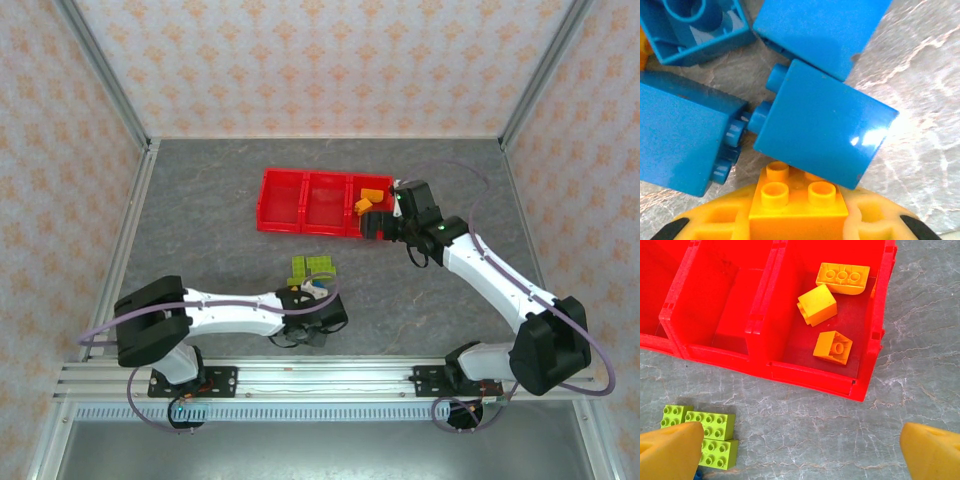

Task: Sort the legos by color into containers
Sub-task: Pick up the lego from the middle-left of the table, then place the lego in the container.

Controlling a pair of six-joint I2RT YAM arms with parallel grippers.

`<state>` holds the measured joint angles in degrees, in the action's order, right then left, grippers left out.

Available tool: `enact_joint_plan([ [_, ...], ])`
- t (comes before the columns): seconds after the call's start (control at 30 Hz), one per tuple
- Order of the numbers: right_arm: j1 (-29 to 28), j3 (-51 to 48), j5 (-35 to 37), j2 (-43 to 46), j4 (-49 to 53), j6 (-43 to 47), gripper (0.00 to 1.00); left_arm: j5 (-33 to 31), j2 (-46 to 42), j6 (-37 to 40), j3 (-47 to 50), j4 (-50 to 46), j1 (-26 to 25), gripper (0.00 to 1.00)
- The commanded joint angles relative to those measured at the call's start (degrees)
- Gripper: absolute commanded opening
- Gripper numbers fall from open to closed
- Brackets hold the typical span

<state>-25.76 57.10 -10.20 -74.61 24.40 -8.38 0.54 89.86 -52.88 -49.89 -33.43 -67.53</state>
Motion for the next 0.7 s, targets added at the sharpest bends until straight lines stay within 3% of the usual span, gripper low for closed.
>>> enact_joint_plan([
  [0.0,0.25,1.21,2.37,1.04,-0.12,-1.50,1.00,-3.19,-4.37,-1.85,-0.12,1.79,-0.85,0.08],
  [0.2,0.27,2.09,4.52,3.30,0.41,-3.02,1.00,-3.83,-13.65,-3.81,2.78,4.94,-1.11,0.07],
  [0.4,1.73,0.88,16.06,9.40,0.31,-7.23,1.00,-9.94,-19.29,1.82,-1.62,6.09,1.49,0.03],
  [0.5,3.77,-0.28,16.13,12.67,-0.52,-8.67,1.00,-12.81,-16.36,7.18,-8.66,3.83,5.71,0.02],
  [0.67,4.36,-2.40,17.14,18.88,-0.35,-7.87,1.00,-15.52,-2.20,16.73,-26.04,-1.99,11.31,0.02],
])
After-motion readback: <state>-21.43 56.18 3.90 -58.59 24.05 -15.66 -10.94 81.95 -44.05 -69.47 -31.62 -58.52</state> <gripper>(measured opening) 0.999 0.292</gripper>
